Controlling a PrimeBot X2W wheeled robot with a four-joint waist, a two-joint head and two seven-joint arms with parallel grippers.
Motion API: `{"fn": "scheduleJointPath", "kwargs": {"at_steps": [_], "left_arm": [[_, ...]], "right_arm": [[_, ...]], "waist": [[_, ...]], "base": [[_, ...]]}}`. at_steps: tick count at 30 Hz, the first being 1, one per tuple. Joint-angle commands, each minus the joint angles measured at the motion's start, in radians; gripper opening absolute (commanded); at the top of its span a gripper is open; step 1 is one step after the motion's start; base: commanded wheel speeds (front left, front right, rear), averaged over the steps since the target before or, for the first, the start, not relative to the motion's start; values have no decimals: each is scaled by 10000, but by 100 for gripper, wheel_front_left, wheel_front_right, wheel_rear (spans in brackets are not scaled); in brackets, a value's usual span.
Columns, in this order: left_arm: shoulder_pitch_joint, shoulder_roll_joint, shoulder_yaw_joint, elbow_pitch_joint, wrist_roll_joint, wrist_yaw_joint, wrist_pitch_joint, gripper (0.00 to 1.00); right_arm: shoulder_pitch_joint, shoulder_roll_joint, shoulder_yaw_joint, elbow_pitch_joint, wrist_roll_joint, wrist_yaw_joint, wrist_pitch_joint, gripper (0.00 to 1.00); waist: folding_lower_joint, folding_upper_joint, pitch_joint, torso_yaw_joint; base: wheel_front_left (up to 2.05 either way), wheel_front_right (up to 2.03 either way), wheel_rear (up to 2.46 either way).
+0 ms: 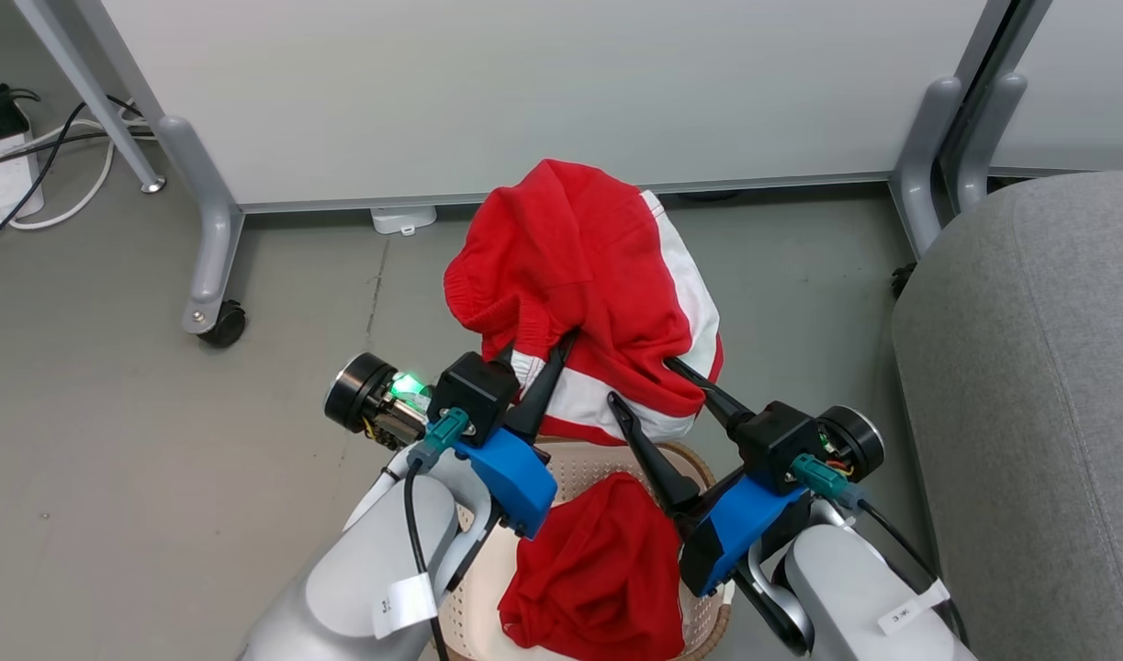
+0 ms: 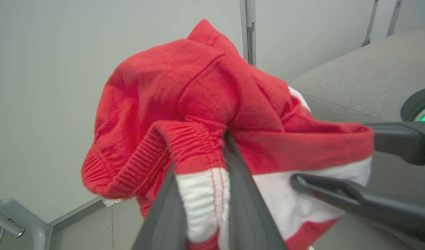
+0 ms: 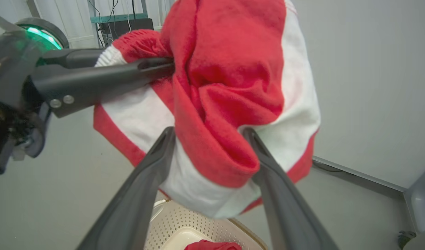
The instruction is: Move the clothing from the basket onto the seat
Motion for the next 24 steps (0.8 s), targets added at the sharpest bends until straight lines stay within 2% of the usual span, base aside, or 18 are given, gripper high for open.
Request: {"fn": "scheduleJointPath", "kwargs": {"at_steps": [1,2,3,4,24], "left_arm": [[-159,-21,2,-36,53,-61,-51,0],[-158,-36,-5,-35,64,-74,-51,0],[-157,-41,-8,-28,72,-83,-51,0],[-154,-47,-12,-19,79,-72,-51,0],[-82,-115,140,43,175,-165,-51,0]], "right_arm": [[-210,-37,37,143,116,5,-7,100],[-237,-35,90,225,206,5,-8,45],[-272,-37,151,296,287,5,-8,14],[-306,-37,211,355,357,5,-7,0],[-421,-37,356,370,679,5,-7,0]], "waist": [[-1,-1,9,23],[-1,-1,7,27],[-1,-1,3,29],[-1,-1,-1,29],[-1,-1,-65,2]], "base": [[0,0,0],[0,0,0],[0,0,0],[0,0,0],[0,0,0]]}}
